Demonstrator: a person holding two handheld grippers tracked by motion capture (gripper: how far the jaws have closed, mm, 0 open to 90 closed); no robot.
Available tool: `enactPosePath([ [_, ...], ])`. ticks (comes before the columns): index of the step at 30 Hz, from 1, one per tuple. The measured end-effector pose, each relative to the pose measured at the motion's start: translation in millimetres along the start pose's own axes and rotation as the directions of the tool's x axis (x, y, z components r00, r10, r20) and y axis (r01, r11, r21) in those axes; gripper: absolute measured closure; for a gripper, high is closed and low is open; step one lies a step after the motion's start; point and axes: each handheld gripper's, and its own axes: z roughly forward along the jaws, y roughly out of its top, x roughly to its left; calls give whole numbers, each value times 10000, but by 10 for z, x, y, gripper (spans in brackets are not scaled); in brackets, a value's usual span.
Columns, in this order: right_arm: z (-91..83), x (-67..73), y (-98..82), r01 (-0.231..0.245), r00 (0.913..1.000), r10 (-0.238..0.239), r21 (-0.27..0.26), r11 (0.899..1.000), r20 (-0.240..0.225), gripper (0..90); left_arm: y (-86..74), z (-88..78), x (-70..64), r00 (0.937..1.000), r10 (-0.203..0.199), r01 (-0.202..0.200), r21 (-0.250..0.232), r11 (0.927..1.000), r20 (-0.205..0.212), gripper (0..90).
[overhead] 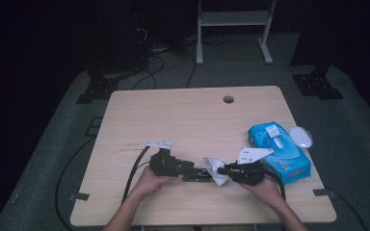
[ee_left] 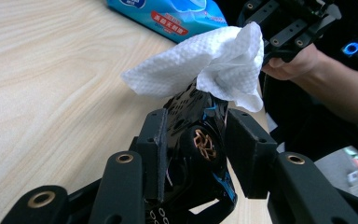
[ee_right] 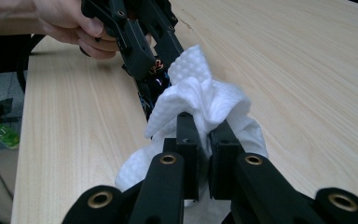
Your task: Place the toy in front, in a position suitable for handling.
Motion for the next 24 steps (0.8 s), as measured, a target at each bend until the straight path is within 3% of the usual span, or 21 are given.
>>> enactPosePath([
  [3,-20,39,-15,46,9999,-46,-4,10000,-96,846,1,24,-70,9993,337,-335,146,9993,-158,597],
  [9,-44,97,-34,141,9997,-140,50,9999,-185,845,-32,45,-131,9977,596,-592,158,9981,-325,576],
  [12,-48,133,-44,241,9994,-239,111,9996,-237,846,-42,45,-171,9944,831,-815,271,9963,-649,538],
  [17,44,213,-128,593,9981,-578,830,9948,-202,844,-98,26,-220,9825,1334,-1276,516,9905,-1299,496],
  [18,44,213,-128,593,9981,-578,830,9948,-202,844,-98,26,-220,9825,1334,-1276,516,9905,-1299,487],
  [19,81,229,-170,654,9977,-633,1069,9921,-229,845,-116,21,-231,9765,1585,-1496,704,9862,-1461,469],
  [22,100,241,-183,623,9979,-600,1179,9911,-238,844,-139,24,-253,9709,1766,-1654,801,9830,-1619,372],
  [23,100,235,-179,616,9979,-591,1150,9915,-249,844,-159,33,-283,9565,2183,-2025,978,9744,-1938,342],
  [24,100,235,-179,616,9979,-591,1150,9915,-249,844,-159,33,-283,9565,2183,-2025,978,9744,-1938,305],
])
